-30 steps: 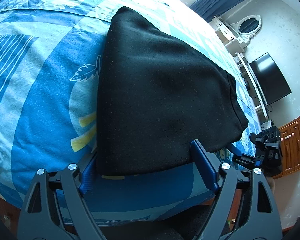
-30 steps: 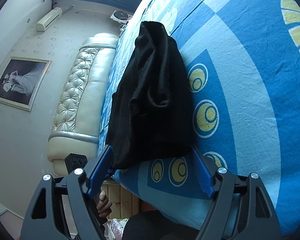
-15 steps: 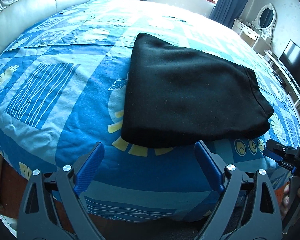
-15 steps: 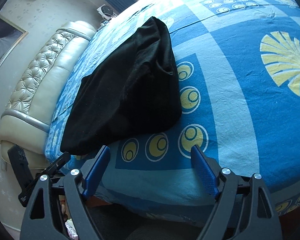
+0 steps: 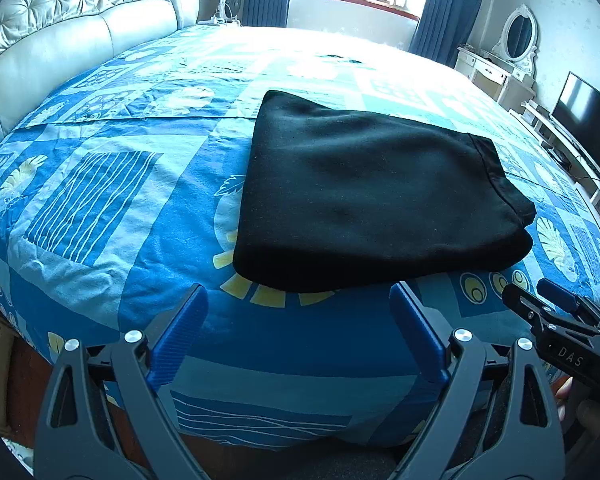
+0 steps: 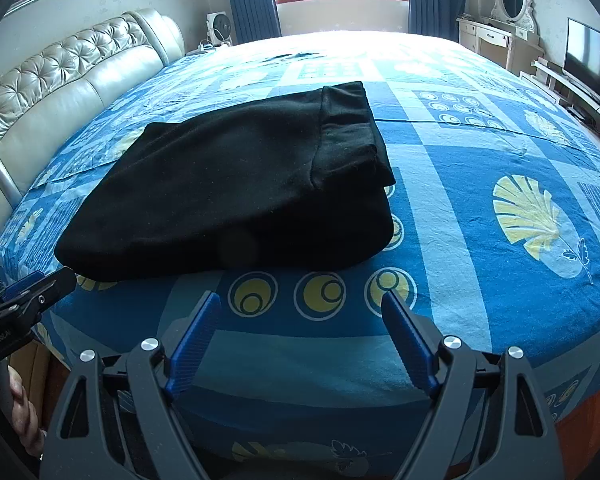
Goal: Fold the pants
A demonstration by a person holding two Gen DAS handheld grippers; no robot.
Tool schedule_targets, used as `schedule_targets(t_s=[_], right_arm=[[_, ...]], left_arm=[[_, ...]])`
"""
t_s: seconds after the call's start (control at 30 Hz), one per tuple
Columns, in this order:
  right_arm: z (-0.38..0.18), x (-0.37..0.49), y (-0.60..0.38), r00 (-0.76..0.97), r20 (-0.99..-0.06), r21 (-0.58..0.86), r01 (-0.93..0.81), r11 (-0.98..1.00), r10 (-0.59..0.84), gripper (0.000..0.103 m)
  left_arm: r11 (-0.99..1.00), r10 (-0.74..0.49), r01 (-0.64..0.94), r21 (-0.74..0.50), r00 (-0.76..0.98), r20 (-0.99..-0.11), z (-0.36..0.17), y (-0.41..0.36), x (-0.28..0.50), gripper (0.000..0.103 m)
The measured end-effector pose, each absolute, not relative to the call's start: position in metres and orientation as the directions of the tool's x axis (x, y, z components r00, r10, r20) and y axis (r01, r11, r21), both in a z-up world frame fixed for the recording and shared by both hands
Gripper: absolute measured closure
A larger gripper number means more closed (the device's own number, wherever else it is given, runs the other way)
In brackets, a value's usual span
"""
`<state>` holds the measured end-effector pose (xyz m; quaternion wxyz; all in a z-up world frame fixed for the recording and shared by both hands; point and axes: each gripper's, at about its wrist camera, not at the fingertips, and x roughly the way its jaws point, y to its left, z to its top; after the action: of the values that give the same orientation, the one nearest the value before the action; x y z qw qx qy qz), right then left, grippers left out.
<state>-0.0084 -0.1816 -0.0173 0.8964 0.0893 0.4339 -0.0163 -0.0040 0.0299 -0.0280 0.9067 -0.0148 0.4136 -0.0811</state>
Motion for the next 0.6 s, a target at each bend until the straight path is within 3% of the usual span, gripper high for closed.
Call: schedule_targets(t_s=[0.6], right_arm=[[-0.02,-0.018,-0.171,0.617,-0.787,0.099,0.116,0.988,0.006,0.021]], left_arm=[[0.99,-0.105,0.143,-0.01,0.671,-0.734,-0.032,0.012,-0.01,0.011]])
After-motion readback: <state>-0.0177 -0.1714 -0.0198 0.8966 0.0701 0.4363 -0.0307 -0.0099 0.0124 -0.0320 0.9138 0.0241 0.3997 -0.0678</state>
